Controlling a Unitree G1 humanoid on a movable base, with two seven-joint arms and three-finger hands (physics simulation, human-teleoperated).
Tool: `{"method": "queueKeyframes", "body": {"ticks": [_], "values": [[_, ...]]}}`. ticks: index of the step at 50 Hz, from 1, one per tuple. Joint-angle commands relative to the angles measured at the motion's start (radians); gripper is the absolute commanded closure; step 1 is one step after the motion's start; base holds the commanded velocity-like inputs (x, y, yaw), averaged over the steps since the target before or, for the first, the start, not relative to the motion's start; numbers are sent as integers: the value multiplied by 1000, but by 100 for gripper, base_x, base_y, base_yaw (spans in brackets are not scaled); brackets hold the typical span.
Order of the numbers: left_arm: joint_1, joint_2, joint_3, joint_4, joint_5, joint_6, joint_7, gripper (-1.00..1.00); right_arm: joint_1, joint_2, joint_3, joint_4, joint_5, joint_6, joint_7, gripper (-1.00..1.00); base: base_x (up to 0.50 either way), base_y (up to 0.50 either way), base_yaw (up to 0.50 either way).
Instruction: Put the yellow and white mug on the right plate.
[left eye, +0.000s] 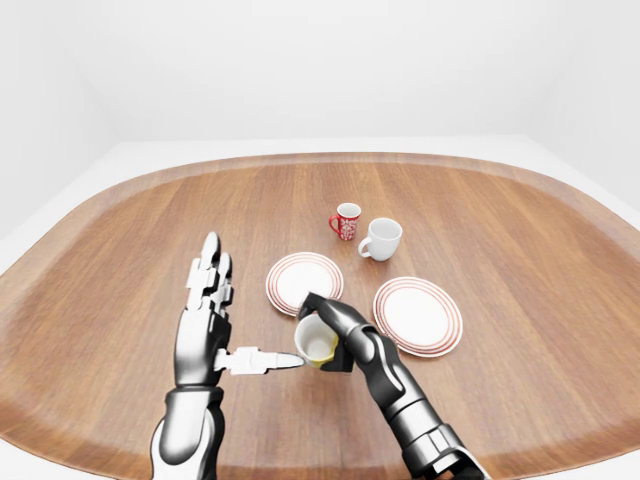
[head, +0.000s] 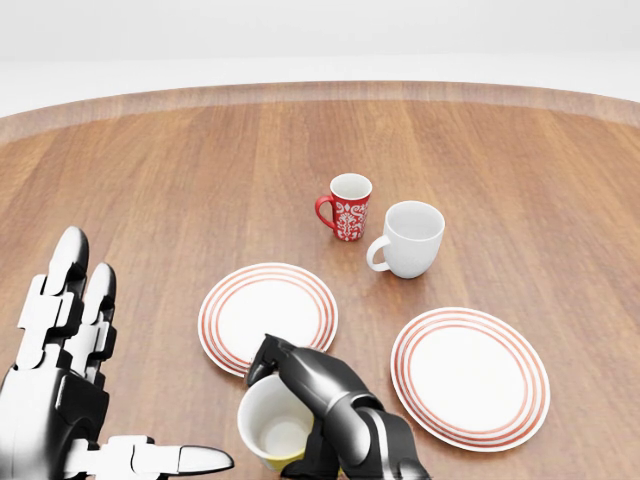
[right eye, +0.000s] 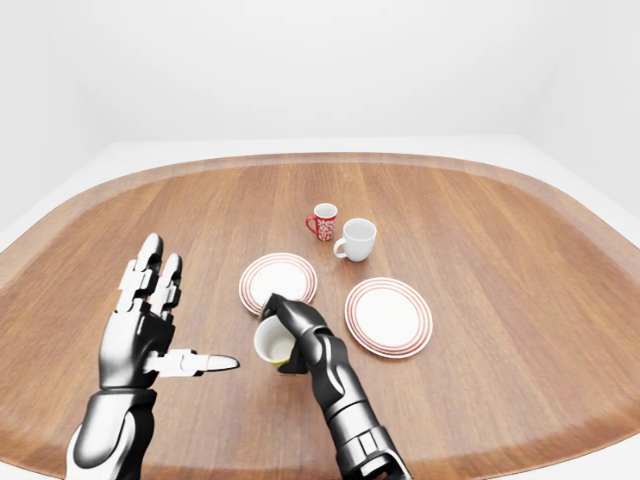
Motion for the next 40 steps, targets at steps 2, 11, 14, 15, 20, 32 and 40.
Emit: {"method": "queueKeyframes", "body": {"ticks": [2,11,14,15,20,32,40], "values": [[-2,1,-5,-2,3,0,4,-100,-80,-63,-83,-147,107,0,36,100,0,0,0],[-3,1,-5,2,1,0,2,-100,-237,-139,-172,-25,205,0,-25,100,0,0,0],[-4,2,-4,4,1,0,2,-100,-324,-167,-199,133,249,0,-95,100,0,0,0],[-5,2,-3,6,2,0,3,-100,-355,-177,-203,196,254,0,-128,100,0,0,0],[0,2,-7,2,3,0,2,-100,-503,-216,-229,465,309,0,-239,100,0,0,0],[6,1,-1,-6,0,0,0,-100,-677,-271,-235,738,322,-43,-399,100,0,0,0],[8,1,-2,-14,-2,0,1,-100,-717,-293,-246,815,294,-25,-466,100,0,0,0]]}}
